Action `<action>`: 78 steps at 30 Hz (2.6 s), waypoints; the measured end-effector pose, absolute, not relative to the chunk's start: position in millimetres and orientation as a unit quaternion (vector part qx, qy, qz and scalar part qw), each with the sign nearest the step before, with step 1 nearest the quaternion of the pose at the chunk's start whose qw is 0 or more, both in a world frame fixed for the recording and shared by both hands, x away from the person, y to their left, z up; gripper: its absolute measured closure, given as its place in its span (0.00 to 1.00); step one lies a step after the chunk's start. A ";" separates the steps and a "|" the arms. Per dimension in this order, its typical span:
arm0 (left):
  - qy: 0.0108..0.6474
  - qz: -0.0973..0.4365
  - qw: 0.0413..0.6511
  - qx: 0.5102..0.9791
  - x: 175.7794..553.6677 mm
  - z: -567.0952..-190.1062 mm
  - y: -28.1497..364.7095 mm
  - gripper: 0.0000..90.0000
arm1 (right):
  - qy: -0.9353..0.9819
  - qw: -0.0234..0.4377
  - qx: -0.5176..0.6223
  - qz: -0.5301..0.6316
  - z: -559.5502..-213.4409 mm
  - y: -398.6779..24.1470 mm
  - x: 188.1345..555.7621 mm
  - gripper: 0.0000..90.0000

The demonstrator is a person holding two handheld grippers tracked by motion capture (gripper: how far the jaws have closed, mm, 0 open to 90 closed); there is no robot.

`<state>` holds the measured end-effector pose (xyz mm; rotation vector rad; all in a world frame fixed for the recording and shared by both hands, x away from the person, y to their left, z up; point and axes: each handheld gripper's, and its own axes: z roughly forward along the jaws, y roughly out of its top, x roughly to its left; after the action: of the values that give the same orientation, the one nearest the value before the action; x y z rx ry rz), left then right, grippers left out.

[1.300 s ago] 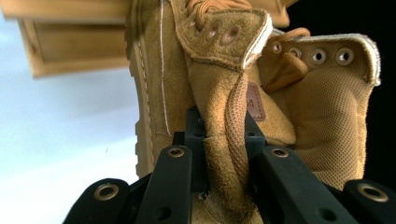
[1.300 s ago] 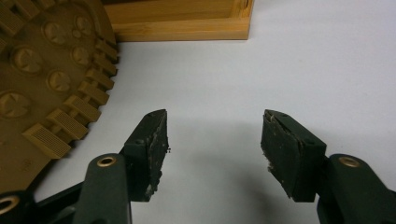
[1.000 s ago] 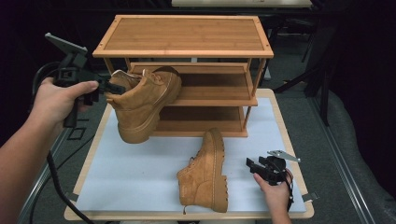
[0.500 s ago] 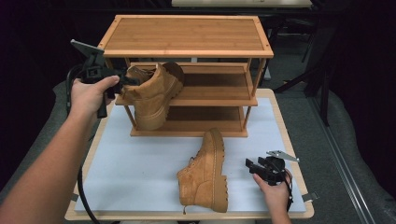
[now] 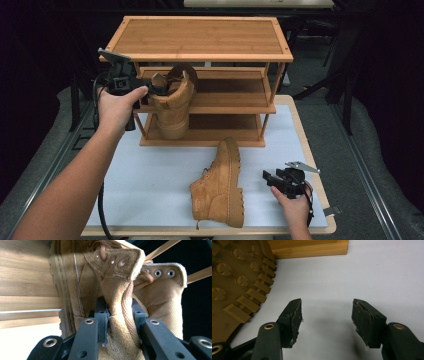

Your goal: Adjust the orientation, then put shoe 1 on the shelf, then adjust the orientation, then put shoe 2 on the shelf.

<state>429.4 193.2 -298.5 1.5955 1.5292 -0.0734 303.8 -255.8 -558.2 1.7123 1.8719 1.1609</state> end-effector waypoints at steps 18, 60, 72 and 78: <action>0.555 0.004 0.457 0.696 411.7 -281.2 197.9 0.52 | 0.670 0.191 0.601 0.392 -557.1 -253.6 304.0 0.45; 0.533 0.044 0.450 0.715 345.5 -474.8 275.7 0.54 | 0.746 0.197 0.516 0.372 -498.5 -197.2 295.9 0.88; 0.536 0.035 0.438 0.721 345.4 -492.8 275.4 0.54 | 0.781 0.199 0.405 0.431 -463.3 -136.2 280.2 1.00; 0.540 0.038 0.437 0.718 344.8 -494.7 278.0 0.54 | 0.793 0.207 0.413 0.397 -474.5 -131.6 285.1 1.00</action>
<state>344.8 278.0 -494.7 1.7847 1.3437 0.0957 285.1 -131.6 -474.5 1.1490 2.2094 1.1049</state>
